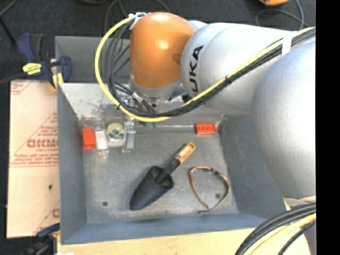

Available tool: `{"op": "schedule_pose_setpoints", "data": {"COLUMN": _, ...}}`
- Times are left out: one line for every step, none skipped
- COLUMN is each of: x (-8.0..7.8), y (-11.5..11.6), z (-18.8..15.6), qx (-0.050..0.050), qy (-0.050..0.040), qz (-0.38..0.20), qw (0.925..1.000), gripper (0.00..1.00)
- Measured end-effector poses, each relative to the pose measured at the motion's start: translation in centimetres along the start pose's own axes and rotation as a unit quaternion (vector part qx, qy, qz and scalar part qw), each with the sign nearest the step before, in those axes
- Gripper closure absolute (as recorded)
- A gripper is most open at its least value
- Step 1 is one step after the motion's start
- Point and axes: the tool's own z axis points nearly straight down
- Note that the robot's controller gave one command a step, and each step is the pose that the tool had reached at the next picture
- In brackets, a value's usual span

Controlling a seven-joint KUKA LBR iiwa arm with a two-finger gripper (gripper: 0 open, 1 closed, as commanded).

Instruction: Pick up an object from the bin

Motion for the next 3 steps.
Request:
{"op": "schedule_pose_setpoints", "data": {"x": -0.1, "y": -0.1, "z": -0.5, "qx": 0.0, "qy": -0.0029, "qz": 0.001, "qw": 1.0, "gripper": 0.0}}
{"op": "schedule_pose_setpoints", "data": {"x": 1.1, "y": -2.0, "z": 1.4, "qx": -0.001, "qy": -0.0074, "qz": -0.042, "qw": 0.9991, "gripper": 0.0}}
{"op": "schedule_pose_setpoints", "data": {"x": 6.8, "y": -4.0, "z": 4.9, "qx": 0.001, "qy": -0.0039, "qz": -0.087, "qw": 0.9962, "gripper": 0.0}}
